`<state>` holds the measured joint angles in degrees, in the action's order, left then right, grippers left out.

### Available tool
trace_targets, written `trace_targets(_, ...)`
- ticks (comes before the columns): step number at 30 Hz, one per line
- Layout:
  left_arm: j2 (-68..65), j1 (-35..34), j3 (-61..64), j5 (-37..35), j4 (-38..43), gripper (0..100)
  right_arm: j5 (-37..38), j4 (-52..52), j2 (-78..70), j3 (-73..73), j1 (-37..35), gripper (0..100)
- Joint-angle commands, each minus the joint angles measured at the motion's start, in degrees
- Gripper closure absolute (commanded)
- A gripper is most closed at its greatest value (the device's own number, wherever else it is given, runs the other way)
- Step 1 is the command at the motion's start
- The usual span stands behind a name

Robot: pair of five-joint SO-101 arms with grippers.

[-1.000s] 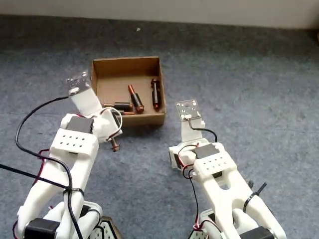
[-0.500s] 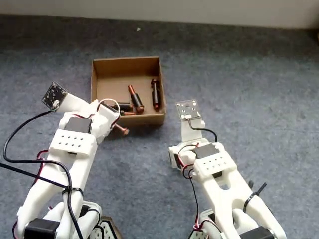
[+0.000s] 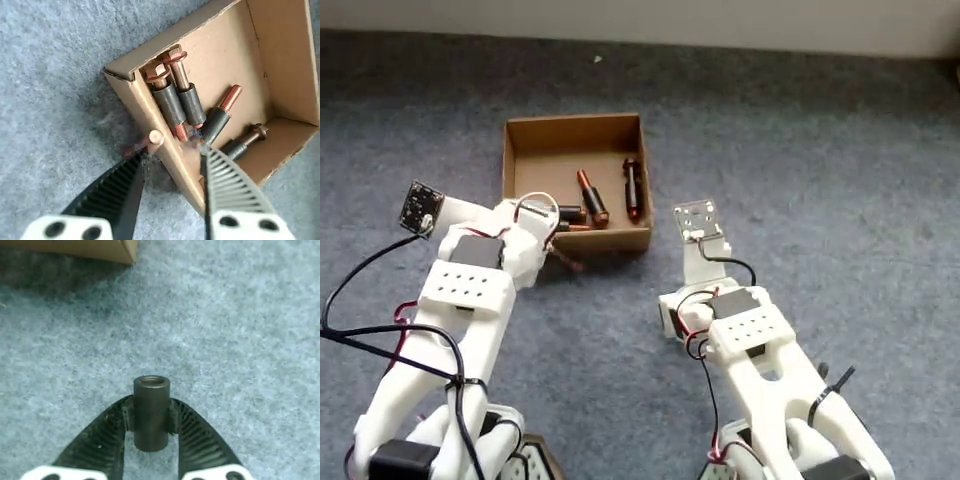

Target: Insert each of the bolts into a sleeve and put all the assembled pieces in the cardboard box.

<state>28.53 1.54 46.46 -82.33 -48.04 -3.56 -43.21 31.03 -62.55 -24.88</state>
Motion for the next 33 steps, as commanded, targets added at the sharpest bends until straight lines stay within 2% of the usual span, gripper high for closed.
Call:
trace_targets(1,1.71,4.44,-0.75,-0.35,-1.85,65,0.0,0.84,1.19,0.13,0.57,99.3)
trace_targets(6,1.71,7.69,-1.01,-0.18,-5.01,58,0.0,0.84,1.19,0.13,0.57,99.3)
trace_targets(19,2.15,7.16,-2.59,0.62,-6.59,28,0.0,0.84,1.19,0.04,0.57,99.3)
trace_targets(22,6.29,7.16,-1.98,6.77,-9.76,27,0.0,0.84,1.19,0.04,0.57,99.3)
trace_targets(27,17.8,7.52,-1.89,11.69,-15.65,27,0.0,0.84,1.19,0.04,0.57,99.3)
trace_targets(33,29.67,7.25,4.18,24.35,-16.09,27,0.0,0.84,1.19,0.04,0.57,99.3)
